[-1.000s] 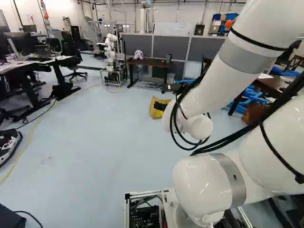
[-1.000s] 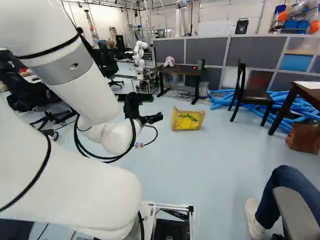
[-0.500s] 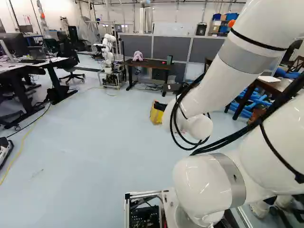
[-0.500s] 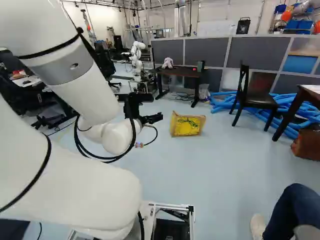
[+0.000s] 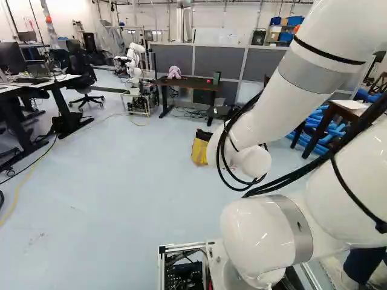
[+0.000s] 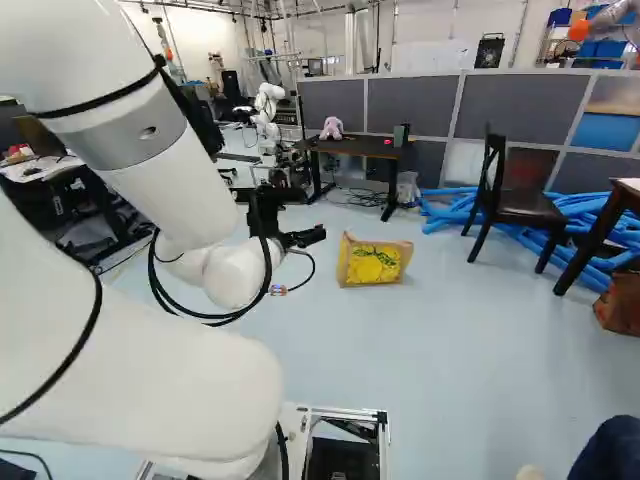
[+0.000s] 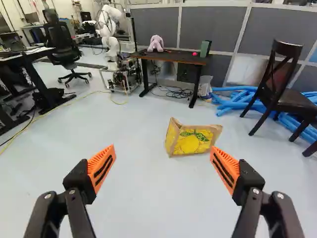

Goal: Pick up the bag on the ground and place it on the table

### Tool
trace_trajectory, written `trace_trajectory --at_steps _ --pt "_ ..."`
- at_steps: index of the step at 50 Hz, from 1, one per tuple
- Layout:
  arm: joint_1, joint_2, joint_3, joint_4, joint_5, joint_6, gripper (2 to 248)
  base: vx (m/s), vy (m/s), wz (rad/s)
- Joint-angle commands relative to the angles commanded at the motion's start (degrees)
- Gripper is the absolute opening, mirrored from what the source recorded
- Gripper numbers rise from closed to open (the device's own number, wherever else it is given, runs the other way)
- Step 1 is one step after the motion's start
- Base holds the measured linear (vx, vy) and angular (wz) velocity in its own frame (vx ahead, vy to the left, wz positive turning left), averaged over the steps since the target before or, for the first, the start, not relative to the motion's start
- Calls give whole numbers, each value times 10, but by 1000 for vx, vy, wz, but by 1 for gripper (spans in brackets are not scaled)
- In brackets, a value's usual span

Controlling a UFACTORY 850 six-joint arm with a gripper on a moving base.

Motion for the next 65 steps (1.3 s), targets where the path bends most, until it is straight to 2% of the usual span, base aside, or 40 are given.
trace_trajectory --at_steps 11,65 --pt "0 0 0 0 0 0 247 264 -7 -72" --pt "0 0 0 0 0 0 247 267 -45 -243"
